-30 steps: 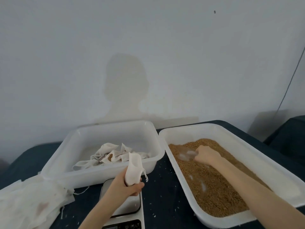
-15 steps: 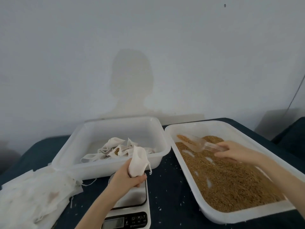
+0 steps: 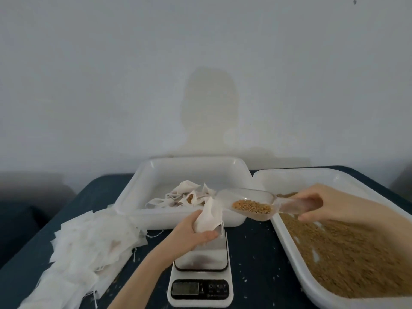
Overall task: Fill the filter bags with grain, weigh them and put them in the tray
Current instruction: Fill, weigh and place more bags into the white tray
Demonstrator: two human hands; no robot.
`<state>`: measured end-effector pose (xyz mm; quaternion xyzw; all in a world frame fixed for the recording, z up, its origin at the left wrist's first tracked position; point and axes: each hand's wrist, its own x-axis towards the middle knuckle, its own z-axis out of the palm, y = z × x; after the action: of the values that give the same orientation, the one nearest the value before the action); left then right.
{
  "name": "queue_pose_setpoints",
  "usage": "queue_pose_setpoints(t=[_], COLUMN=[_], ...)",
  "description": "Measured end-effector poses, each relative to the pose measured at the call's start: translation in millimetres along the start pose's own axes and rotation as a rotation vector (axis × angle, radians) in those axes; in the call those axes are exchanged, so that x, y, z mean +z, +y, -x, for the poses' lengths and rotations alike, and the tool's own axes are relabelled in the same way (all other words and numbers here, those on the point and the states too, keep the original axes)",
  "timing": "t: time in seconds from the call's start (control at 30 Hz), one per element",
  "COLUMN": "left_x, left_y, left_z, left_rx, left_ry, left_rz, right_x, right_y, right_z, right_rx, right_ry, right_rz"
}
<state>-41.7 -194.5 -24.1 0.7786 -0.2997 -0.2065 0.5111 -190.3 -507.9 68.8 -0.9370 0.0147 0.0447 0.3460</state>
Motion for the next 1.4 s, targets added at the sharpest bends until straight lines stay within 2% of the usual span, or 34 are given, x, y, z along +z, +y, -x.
queue_pose_setpoints(t=[0.27,0.53,1.03,1.4], left_x=[-10,-11,-13,-5], left_y=[-1,-3,-1,-2], left_z=[5,5,8,3], left_rx=[0.023,0.062,0.155,0.174], left_ry=[-0.026,0.017,0.126,0.116], left_rz=[-0.054,-0.176,-0.199,-0.290], right_x=[5,3,7,11], right_y=[-14,-28,-35,-42], right_z=[-7,-18,-27,-32], right_rx=[-0.009,-0.021,-0.051,-0.001], right_ry=[-0.102,-0.163,-0.158,-0.193], right_rz=[0.071,0.136,0.121,0.067])
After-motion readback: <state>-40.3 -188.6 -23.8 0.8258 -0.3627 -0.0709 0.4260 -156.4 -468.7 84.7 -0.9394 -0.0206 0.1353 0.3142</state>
